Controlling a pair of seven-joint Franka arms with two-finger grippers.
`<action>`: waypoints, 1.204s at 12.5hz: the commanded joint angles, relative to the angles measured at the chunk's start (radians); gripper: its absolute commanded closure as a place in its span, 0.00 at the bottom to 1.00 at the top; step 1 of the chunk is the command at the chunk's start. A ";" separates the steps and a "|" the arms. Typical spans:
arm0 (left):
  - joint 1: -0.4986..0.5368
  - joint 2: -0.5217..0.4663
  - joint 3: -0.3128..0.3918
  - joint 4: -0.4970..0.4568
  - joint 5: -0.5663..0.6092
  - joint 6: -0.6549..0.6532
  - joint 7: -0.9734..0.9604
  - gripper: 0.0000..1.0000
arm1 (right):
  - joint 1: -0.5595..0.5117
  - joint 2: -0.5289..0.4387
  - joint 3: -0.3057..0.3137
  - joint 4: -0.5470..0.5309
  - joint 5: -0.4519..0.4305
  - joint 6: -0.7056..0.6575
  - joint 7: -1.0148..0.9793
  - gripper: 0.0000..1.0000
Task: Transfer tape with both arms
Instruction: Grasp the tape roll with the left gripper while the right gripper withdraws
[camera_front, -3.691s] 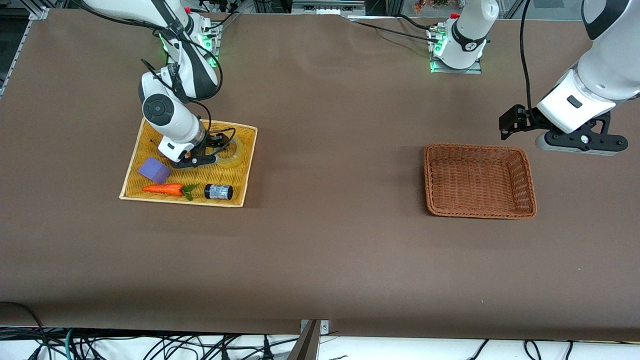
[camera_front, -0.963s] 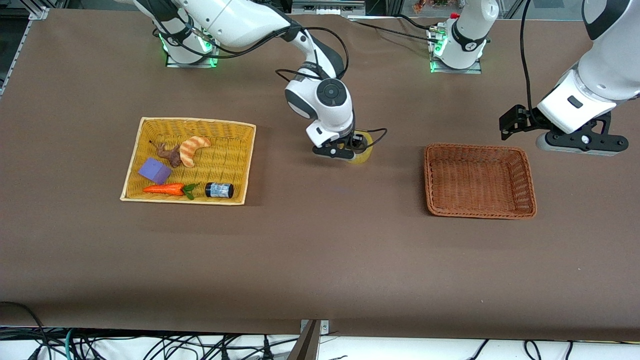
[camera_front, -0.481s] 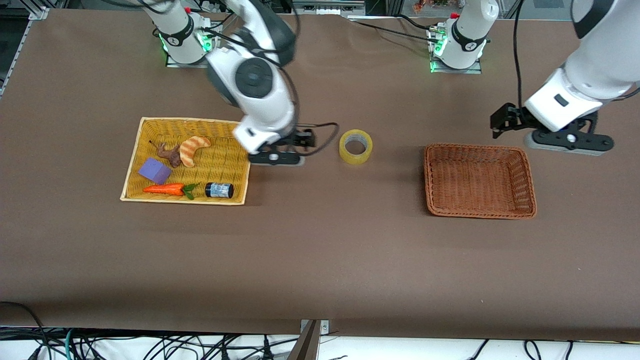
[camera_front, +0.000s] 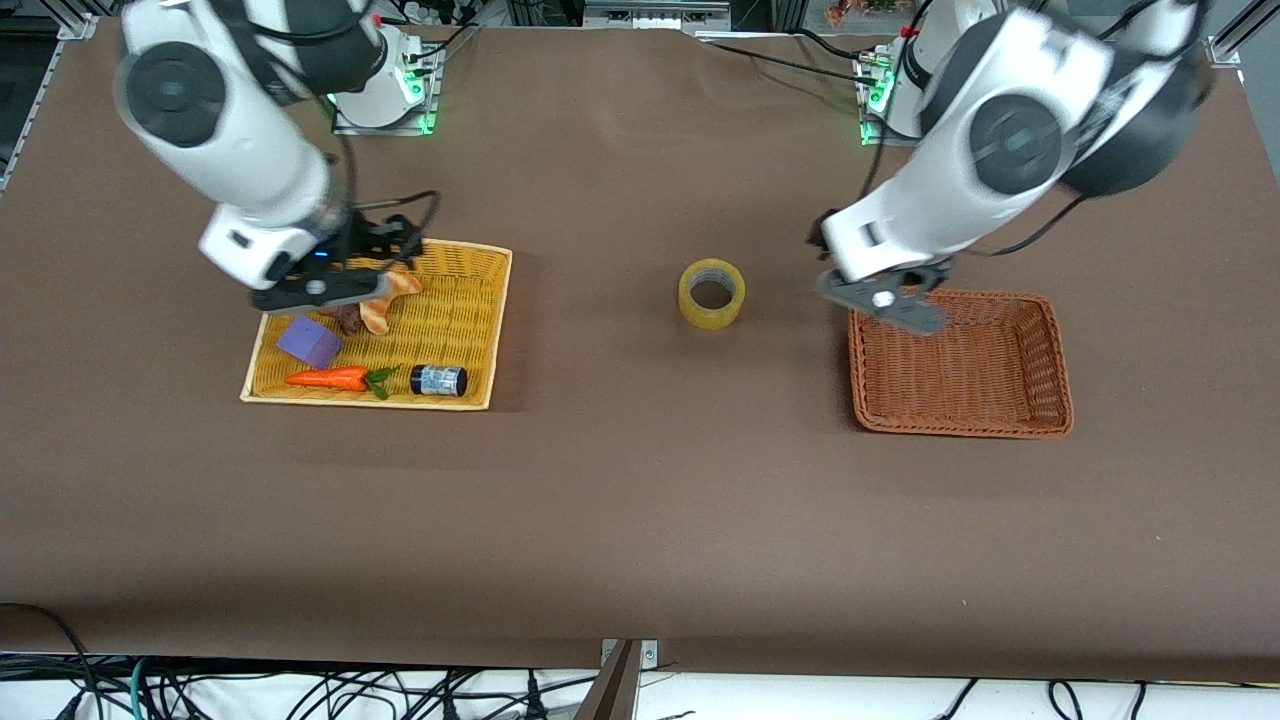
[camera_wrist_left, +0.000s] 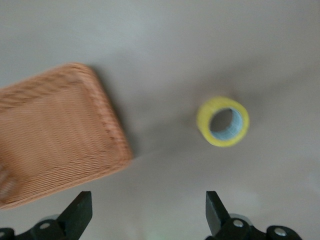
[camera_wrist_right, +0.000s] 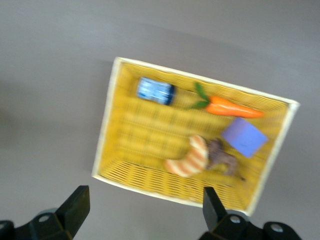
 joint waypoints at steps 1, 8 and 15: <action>-0.117 0.110 0.010 -0.024 -0.001 0.081 0.028 0.00 | 0.000 -0.039 -0.098 -0.037 0.019 -0.023 -0.142 0.00; -0.189 0.199 0.010 -0.441 0.158 0.771 0.054 0.00 | 0.001 -0.038 -0.144 -0.037 0.011 -0.021 -0.197 0.00; -0.214 0.233 0.008 -0.433 0.266 0.771 0.057 1.00 | 0.001 -0.038 -0.144 -0.037 0.010 -0.021 -0.197 0.00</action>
